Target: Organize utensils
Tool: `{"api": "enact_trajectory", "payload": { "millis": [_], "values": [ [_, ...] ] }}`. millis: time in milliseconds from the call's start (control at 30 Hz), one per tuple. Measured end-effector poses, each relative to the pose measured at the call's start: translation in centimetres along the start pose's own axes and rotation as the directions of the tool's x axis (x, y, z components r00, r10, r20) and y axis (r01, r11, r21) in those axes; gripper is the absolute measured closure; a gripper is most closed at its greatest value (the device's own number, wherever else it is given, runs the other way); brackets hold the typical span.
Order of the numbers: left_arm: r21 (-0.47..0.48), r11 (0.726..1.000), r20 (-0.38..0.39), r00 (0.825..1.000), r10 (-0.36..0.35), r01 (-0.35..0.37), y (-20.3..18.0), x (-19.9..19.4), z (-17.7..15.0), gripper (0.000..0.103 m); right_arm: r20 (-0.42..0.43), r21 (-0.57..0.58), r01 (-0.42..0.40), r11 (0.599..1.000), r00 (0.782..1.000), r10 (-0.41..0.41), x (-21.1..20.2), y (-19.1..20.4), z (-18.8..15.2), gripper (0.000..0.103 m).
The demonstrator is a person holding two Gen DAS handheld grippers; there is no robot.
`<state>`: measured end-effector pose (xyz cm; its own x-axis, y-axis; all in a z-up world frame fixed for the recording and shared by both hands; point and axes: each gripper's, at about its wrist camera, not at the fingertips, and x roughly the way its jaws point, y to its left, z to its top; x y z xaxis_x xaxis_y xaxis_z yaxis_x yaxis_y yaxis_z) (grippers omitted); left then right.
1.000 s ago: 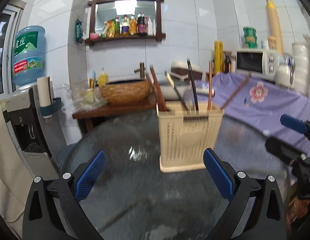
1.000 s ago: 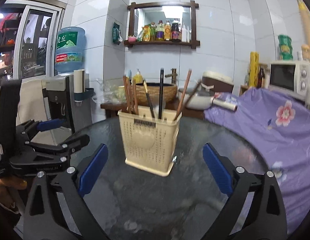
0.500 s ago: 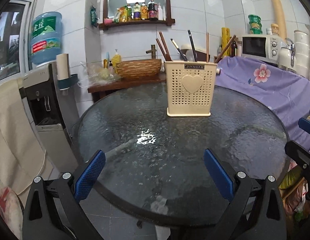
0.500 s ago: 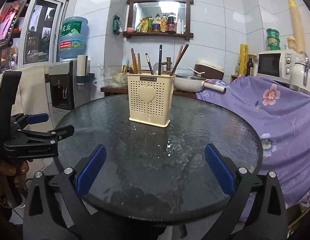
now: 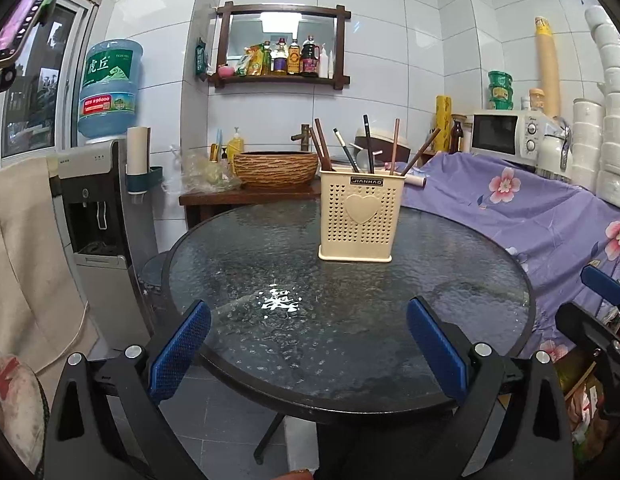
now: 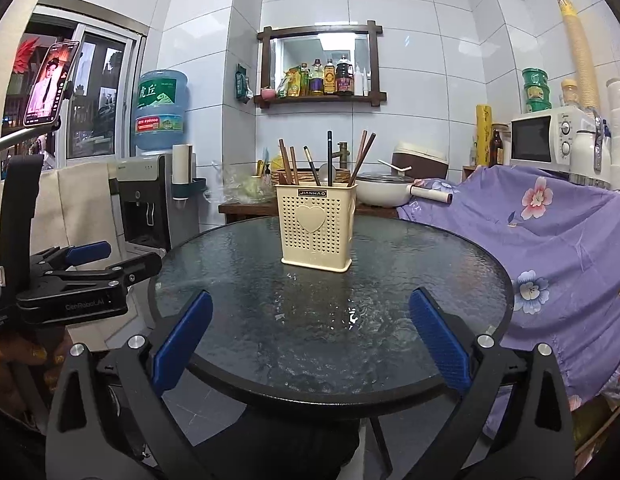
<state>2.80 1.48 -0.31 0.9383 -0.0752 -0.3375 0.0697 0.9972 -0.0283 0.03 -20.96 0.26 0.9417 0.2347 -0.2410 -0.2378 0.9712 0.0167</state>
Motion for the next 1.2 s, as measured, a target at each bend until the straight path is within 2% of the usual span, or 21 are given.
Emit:
{"api": "enact_trajectory", "payload": {
  "millis": [1200],
  "values": [
    [0.011, 1.000, -0.010, 1.000, 0.011, -0.011, -0.4, -1.2, -0.8, 0.006, -0.016, 0.002, 0.009, 1.000, 1.000, -0.009, 0.3, 0.3, -0.6, 0.006]
  ]
}}
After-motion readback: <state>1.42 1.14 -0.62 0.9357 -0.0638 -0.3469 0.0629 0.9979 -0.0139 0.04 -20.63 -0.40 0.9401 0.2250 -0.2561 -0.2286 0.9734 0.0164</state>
